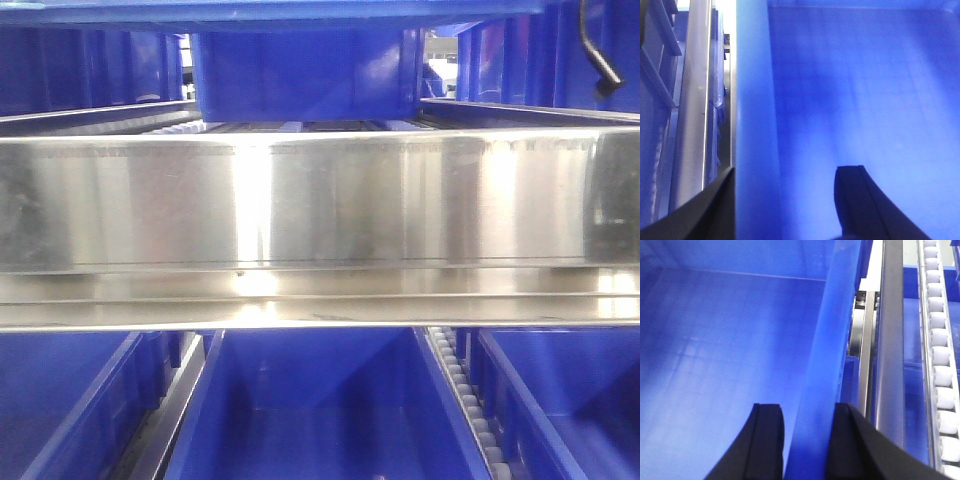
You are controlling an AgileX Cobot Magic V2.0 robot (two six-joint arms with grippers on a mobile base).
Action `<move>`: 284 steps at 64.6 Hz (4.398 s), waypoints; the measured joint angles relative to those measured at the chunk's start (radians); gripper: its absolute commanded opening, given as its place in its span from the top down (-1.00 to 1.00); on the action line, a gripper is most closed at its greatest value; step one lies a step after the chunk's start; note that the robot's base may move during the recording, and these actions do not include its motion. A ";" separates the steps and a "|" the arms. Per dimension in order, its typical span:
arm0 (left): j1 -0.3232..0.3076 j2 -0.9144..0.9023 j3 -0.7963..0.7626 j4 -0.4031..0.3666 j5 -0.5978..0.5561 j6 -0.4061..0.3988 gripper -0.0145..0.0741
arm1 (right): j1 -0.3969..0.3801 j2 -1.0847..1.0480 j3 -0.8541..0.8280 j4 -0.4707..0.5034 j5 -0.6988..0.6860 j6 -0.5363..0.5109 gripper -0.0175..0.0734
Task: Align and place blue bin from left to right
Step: 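Lift the blue bin and pull it off the shelf toward the robot, then back the base away from the shelf holding the bin in both grippers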
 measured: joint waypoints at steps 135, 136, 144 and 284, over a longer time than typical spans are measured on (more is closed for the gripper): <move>0.000 0.000 0.000 0.009 -0.006 -0.003 0.92 | -0.001 0.023 0.000 0.000 -0.014 -0.002 0.95; 0.000 0.000 0.000 0.009 -0.006 -0.003 0.92 | -0.001 0.026 0.000 0.000 -0.017 -0.002 0.95; 0.000 0.000 0.000 0.017 -0.006 -0.009 0.92 | -0.001 0.042 0.000 0.000 -0.069 -0.002 0.95; 0.000 0.000 0.002 0.041 -0.022 -0.018 0.92 | -0.004 0.116 0.000 -0.008 -0.299 -0.004 0.95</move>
